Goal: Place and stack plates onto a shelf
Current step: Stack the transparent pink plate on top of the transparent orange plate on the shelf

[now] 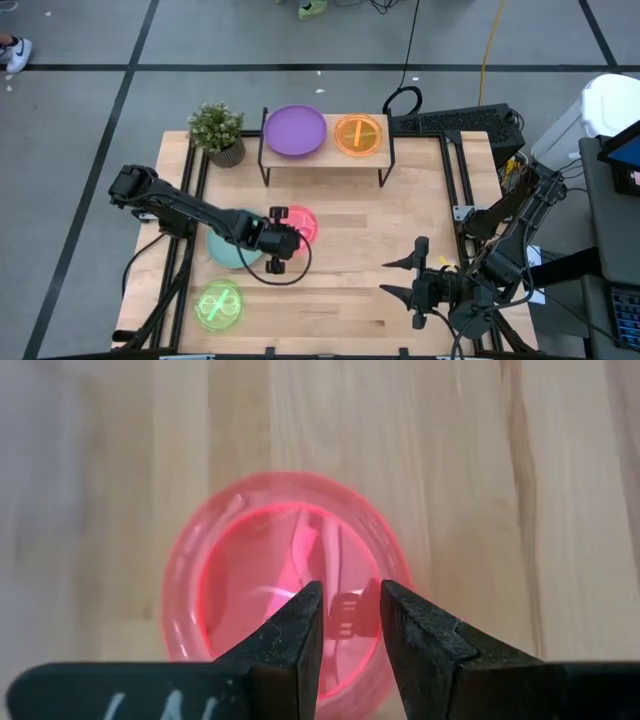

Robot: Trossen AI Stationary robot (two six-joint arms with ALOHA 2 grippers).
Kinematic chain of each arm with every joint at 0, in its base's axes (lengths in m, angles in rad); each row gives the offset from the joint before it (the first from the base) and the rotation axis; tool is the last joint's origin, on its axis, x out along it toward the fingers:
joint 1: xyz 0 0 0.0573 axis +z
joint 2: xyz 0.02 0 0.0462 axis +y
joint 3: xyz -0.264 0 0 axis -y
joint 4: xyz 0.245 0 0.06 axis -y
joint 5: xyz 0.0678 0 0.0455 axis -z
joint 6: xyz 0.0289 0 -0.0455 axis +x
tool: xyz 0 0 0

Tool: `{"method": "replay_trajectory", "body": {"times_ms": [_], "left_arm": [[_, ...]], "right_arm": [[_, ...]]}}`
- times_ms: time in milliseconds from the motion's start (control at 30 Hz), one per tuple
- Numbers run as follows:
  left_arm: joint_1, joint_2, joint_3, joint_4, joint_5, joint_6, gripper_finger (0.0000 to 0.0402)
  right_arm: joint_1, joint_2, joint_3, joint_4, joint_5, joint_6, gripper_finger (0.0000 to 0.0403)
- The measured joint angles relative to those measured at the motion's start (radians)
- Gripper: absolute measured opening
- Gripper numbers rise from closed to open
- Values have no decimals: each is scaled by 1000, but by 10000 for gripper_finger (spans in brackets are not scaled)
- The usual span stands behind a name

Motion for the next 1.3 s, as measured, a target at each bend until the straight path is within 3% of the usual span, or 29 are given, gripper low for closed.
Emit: {"method": "replay_trajectory", "body": {"times_ms": [400,1300], "left_arm": [[-16,1,-118,64,50,-35,108],[-50,1,-121,160,37,-5,108]], "right_arm": [[-5,0,-51,92,-1,-89,208],[-8,0,-51,105,-1,-90,208]]}}
